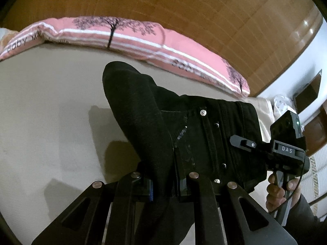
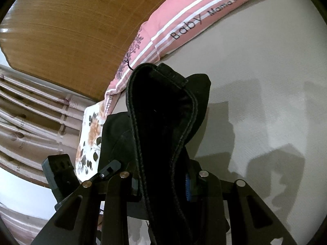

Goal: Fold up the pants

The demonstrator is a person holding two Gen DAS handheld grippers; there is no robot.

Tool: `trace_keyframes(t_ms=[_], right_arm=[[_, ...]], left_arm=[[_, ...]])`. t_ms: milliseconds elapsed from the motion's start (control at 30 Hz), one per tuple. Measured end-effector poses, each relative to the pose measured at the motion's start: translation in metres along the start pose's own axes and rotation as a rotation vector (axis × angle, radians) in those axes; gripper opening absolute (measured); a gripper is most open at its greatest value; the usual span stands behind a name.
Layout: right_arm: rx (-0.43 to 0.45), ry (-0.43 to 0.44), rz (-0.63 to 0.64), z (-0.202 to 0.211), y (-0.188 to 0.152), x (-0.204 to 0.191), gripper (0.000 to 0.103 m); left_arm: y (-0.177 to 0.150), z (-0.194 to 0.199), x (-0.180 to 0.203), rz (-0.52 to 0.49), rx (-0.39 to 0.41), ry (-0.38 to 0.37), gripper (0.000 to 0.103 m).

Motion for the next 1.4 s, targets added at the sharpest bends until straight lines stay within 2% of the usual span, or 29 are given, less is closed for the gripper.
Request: trace_keyframes(t_ms=[267,367,433,533,600,733,800,900,1100,1400], right_arm=[[0.012,-0.04,0.043,-0.036,0.042,-0.011,0.028],[0.01,-0.132,0.092,-0.048,0.044,-0.002,0.029],[0.007,-0.22,0.115,-0.056,0.042,0.011,0.032],[0.016,-0.286,0.151,-0.062,0.036,0.024,0.046],[0.036,-0.354,0.199,-0.061,0.033,0.027,0.066],[0.041,-0.371,0.225,-0.059,0.031,0.028,0.067],[0.038,-0.383,0.239,-0.057,0.029,0.026,0.068],[0.034,-0.408,0.254,-0.052,0.021,0.023,0.069],[0.045,-0.463,0.275,-0.031,-0.006,0.014,0.072],[0.14,-0.564,0.334,0.026,-0.048,-0.026,0.072]], left_arm=[[0.04,-0.016,-0.026,-0.003,0.014,0.033,0.015],[0.039,-0.033,-0.043,-0.016,-0.009,0.084,0.018],[0.035,-0.047,-0.058,-0.006,-0.029,0.14,0.026],[0.029,-0.055,-0.067,-0.037,-0.004,0.186,0.041],[0.026,-0.058,-0.069,-0.045,0.009,0.207,0.047],[0.022,-0.061,-0.073,-0.036,0.039,0.253,0.056],[0.02,-0.06,-0.07,-0.057,0.058,0.31,0.062],[0.015,-0.054,-0.063,-0.082,0.062,0.37,0.064],[-0.006,-0.019,-0.039,-0.122,0.081,0.432,0.067],[-0.057,0.049,0.003,-0.167,0.166,0.533,0.073]])
Point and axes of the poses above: each gripper's, at about its wrist camera, not at the fingertips, and z roughly against the way its jaws point, x to its right, y to its top, the point moved 5 cm from there along -z, roughly the way its jaws point, and after that the axes turned 7 degrees about z, right-handed, at the moved point
